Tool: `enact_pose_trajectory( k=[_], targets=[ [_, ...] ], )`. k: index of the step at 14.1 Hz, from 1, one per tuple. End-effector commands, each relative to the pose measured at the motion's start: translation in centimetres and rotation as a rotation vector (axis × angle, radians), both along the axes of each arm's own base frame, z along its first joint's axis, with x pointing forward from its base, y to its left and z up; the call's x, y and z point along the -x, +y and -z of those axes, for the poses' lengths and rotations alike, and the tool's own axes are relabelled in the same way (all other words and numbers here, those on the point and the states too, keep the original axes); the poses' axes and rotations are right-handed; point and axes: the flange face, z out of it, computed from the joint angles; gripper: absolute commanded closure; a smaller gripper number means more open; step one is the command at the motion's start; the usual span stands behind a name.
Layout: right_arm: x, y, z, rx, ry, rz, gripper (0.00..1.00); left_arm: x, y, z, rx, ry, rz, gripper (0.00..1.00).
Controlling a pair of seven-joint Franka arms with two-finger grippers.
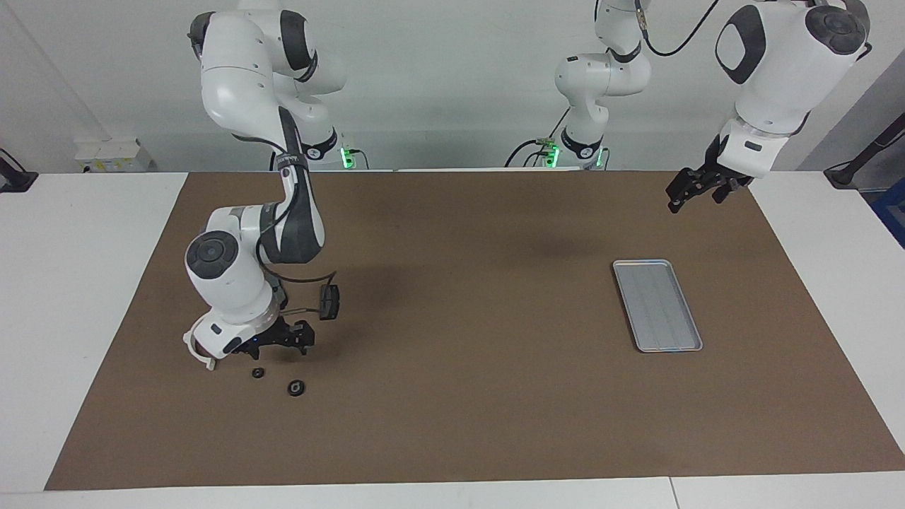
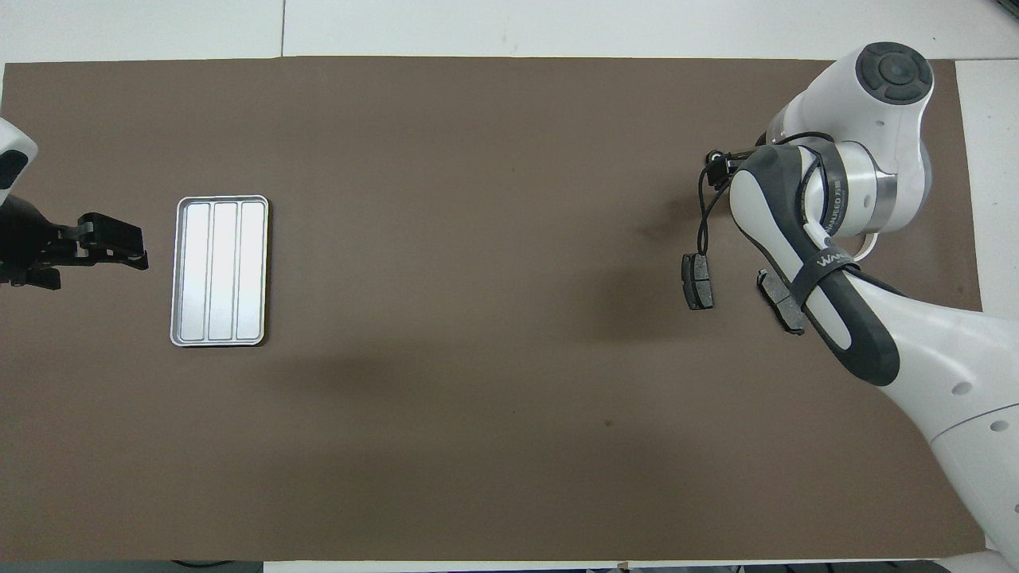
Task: Pick bearing gear from pile to tray
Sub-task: 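Reach the right gripper over the two small black bearings, then grasp the black bearing farther from the robot with the right gripper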
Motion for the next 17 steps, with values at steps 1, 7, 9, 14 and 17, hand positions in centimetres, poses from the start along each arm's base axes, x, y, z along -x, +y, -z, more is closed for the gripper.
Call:
enact_pose_trajectory(
  k=[1,7,9,14,17],
  targets=[
    [-1.6,0.1,1.2,0.008,-0.031,0.011,0.07,0.7,-0.1,-0.5,0.012,-0.011,0.003,0.00],
    [-3.5,1.6,2.5,0.006,-0.052,0.036,0.08,0.7,-0.1,-0.4,0.012,-0.010,0.003,0.00],
    [-4.2,1.9,2.9,0.005,-0.059,0.045,0.08,0.7,-0.1,-0.4,0.012,-0.010,0.003,0.00],
    [-4.7,1.9,4.0,0.003,-0.057,0.045,0.10,0.7,0.0,-0.4,0.012,-0.010,0.002,0.00],
    [-4.7,2.2,4.0,-0.001,-0.055,0.044,0.16,0.7,0.0,-0.5,0.013,-0.011,0.002,0.00]
  ],
)
